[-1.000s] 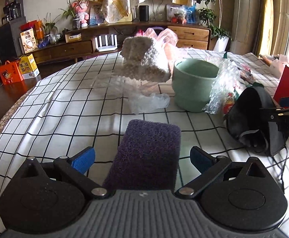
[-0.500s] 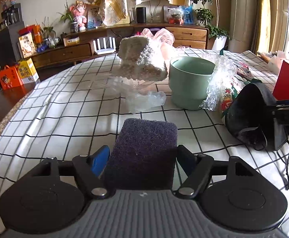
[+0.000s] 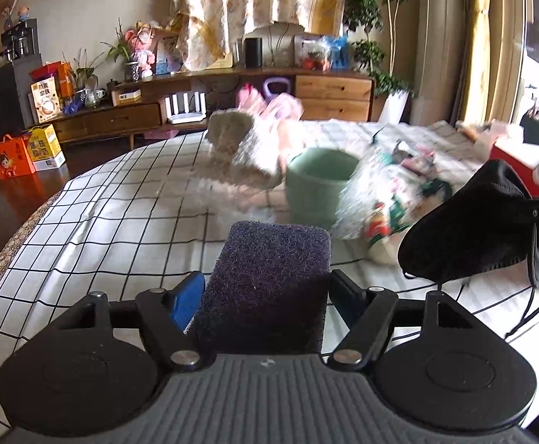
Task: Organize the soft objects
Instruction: 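Carry the sponge and the mask with both tools over the red box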
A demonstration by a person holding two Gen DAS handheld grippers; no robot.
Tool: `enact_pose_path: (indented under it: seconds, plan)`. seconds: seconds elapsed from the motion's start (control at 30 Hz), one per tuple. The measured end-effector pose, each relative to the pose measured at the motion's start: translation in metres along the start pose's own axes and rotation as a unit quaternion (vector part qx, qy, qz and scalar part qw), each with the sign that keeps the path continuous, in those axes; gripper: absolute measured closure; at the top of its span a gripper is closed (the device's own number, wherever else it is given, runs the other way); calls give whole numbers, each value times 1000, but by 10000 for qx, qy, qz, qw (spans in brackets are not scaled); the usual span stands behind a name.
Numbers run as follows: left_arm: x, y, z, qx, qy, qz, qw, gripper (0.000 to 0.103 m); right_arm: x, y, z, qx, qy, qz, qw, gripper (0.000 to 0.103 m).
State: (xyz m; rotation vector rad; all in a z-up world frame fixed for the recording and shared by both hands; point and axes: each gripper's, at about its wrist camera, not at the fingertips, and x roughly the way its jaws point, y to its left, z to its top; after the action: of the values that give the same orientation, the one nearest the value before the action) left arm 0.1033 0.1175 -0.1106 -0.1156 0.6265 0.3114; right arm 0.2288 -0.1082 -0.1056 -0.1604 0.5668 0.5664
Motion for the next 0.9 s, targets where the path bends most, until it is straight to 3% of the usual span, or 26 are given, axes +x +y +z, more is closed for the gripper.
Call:
enact_pose_path:
  seconds: [0.47, 0.9]
  plan:
    - [-56, -60, 48, 246, -252, -717, 9968, 30, -88, -49, 27, 518, -263, 74, 9983, 85]
    - [-58, -153, 103, 768, -420, -1510, 9846, 30, -126, -123, 51, 849, -778, -502, 9921, 85]
